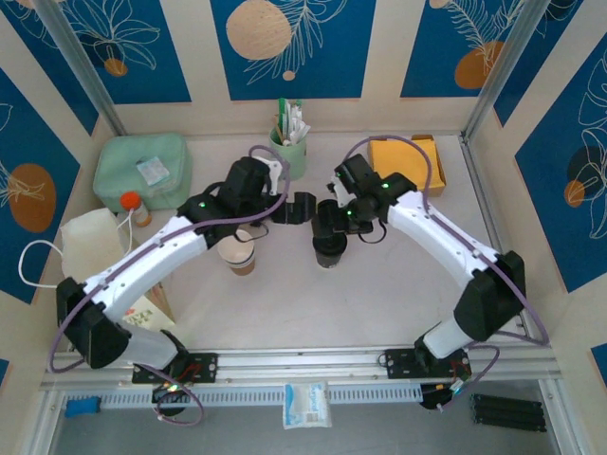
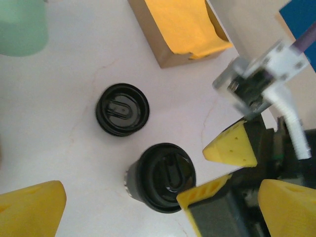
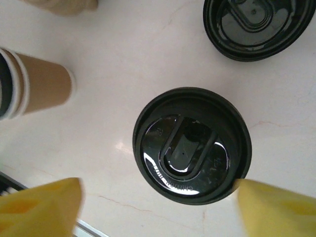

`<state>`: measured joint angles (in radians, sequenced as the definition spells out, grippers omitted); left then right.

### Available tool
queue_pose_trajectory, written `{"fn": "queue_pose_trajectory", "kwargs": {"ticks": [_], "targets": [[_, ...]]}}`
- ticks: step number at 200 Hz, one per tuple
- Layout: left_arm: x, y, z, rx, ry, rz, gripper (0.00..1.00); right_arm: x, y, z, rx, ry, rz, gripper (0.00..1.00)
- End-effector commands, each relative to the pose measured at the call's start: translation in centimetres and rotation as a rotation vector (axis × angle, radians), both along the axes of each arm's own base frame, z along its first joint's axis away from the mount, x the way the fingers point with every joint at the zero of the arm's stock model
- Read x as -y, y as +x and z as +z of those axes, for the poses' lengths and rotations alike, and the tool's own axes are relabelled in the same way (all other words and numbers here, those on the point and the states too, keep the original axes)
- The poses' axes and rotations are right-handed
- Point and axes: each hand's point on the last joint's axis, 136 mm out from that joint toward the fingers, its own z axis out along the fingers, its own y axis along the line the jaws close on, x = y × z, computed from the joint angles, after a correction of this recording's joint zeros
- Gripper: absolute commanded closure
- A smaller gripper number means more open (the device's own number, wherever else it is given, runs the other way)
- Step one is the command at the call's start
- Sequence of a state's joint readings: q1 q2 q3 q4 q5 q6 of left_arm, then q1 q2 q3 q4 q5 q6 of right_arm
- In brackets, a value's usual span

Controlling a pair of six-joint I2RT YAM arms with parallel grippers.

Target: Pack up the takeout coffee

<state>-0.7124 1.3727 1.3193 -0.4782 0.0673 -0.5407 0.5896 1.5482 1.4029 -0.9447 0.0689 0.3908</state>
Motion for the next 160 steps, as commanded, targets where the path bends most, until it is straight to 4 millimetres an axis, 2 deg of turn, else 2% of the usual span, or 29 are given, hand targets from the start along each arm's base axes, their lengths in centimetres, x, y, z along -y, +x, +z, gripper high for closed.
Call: {"fn": "queue_pose_trajectory", "kwargs": {"ticks": [1, 22, 50, 104, 160], "targets": [[-2.6, 0.2, 0.0, 0.015, 0.000, 0.046, 0.01, 0.4, -0.3, -1.0, -0.033, -0.107, 0.026, 0.11], [-4.4, 0.2, 0.1, 0.019, -0.012, 0.078, 0.01, 0.1, -0.2, -2.0, -0.045, -0.166, 0.037, 0.10], [-5.5, 0.1, 0.3, 0.021, -0.027, 0.093, 0.01, 0.1, 0.0, -2.8, -0.051, -0.211, 0.034, 0.10], [-5.7, 0.1, 0.1, 0.017, -0.043, 0.087, 0.01, 0.1, 0.2, -3.6, -0.064, -0.235, 0.026, 0.11], [-5.6, 0.2, 0.2, 0.018, -0.053, 0.087, 0.01, -0.4, 0.0, -2.3, -0.037, -0.215, 0.039, 0.11]]}}
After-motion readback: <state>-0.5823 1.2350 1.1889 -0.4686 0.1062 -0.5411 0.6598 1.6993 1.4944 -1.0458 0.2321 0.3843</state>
